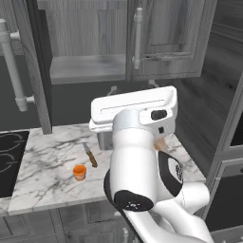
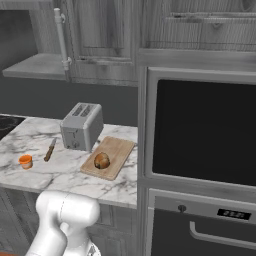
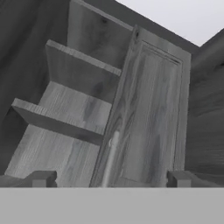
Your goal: Pick the bread, place it on the cutting board, pick the jam, place it on the counter, and close the cabinet.
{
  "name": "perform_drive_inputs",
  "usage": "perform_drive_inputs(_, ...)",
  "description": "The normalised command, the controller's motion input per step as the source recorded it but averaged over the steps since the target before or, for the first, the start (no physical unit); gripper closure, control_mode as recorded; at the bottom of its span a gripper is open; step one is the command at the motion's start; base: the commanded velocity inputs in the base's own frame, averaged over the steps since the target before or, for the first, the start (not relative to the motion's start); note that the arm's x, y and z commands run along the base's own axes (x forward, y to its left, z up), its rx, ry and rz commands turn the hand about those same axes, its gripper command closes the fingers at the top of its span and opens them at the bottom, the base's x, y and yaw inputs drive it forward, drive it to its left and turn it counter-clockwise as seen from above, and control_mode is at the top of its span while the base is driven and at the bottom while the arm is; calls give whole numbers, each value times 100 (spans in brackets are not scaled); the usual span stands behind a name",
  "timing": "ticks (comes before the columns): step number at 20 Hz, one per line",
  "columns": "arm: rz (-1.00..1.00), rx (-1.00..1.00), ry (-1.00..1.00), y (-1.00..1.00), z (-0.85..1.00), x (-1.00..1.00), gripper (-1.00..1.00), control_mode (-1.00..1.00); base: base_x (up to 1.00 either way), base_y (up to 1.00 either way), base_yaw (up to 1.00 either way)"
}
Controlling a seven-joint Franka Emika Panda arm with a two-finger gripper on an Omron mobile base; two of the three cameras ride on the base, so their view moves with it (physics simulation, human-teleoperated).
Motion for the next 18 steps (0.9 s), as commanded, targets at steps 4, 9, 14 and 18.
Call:
perform_drive_inputs(4, 8, 4, 0, 44, -1, -4, -100, -100, 0, 0, 0)
perform_drive_inputs(9, 6, 0, 0, 50, -10, 0, -100, -100, 0, 0, 0)
perform_drive_inputs(14, 5, 0, 0, 43, -25, 6, -100, -100, 0, 0, 0)
perform_drive_inputs(18, 6, 0, 0, 33, -36, 14, -100, -100, 0, 0, 0)
